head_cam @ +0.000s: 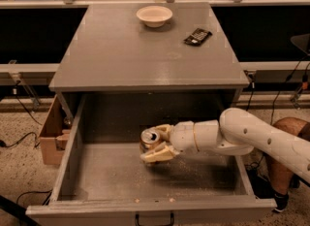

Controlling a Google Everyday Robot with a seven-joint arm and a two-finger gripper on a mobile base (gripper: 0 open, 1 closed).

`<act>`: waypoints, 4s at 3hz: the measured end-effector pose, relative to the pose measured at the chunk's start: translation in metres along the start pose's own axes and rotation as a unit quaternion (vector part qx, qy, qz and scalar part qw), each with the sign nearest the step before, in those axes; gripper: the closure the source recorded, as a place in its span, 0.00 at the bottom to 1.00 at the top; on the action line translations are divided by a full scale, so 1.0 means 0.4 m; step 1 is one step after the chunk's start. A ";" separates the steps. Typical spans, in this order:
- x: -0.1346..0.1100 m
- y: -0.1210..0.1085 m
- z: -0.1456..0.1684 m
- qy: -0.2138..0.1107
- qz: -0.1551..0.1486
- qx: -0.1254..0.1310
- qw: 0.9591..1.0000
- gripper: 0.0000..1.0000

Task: Pick orange can from top drawer and place on counter

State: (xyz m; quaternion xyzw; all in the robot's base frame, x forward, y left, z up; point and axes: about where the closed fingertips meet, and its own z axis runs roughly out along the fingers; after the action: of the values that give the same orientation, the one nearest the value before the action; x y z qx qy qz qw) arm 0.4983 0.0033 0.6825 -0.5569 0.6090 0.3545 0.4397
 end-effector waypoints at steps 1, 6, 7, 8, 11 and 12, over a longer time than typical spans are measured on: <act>-0.175 -0.008 -0.116 -0.005 0.002 0.009 1.000 1.00; -0.778 -0.509 0.031 -0.112 0.034 0.108 0.987 1.00; -0.696 -0.542 0.123 -0.123 0.054 0.100 0.986 1.00; -0.602 -0.538 0.213 -0.109 0.042 0.087 0.989 0.98; -0.615 -0.528 0.227 -0.111 0.043 0.081 0.990 0.30; -0.617 -0.524 0.234 -0.111 0.042 0.079 0.990 0.06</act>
Offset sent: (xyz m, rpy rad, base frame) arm 0.0101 -0.0242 0.3098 0.0861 -0.1549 -0.0287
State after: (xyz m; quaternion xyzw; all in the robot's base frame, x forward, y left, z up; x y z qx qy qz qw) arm 0.7175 0.1532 0.8903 -0.4513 0.6057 0.3832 0.5316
